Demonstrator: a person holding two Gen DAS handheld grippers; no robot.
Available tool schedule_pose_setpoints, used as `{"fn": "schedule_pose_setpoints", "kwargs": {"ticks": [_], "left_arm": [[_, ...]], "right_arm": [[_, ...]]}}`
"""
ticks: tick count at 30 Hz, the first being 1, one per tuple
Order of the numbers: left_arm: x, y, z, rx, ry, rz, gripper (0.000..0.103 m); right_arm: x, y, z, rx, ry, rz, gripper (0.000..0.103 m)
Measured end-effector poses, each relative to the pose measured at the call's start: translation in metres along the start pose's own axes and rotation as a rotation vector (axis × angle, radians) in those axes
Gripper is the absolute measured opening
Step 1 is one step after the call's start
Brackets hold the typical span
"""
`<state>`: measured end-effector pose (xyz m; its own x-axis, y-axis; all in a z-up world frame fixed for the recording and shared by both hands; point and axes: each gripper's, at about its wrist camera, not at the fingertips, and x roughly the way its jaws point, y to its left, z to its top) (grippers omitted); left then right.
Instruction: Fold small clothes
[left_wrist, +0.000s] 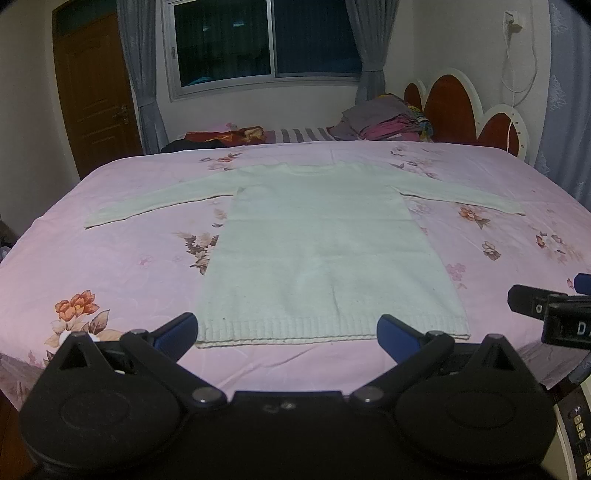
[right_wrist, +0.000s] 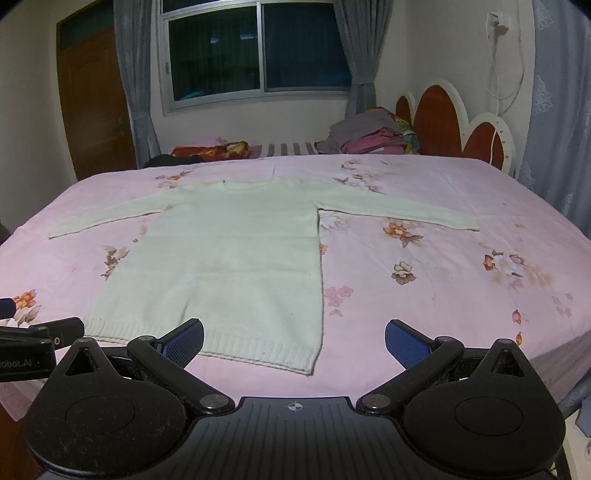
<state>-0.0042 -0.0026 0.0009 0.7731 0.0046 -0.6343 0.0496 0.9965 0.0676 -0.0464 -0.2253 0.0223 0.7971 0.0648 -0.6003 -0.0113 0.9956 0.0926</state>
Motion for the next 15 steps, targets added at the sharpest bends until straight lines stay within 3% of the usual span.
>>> {"fn": "schedule_pose_setpoints", "kwargs": {"ticks": [15], "left_arm": [[0.0010, 0.0019, 0.0009, -0.003, 0.006, -0.001, 0.103]], "right_arm": [[-0.0017, 0.0012, 0.0001, -0.002, 0.000, 0.002, 0.103]]}}
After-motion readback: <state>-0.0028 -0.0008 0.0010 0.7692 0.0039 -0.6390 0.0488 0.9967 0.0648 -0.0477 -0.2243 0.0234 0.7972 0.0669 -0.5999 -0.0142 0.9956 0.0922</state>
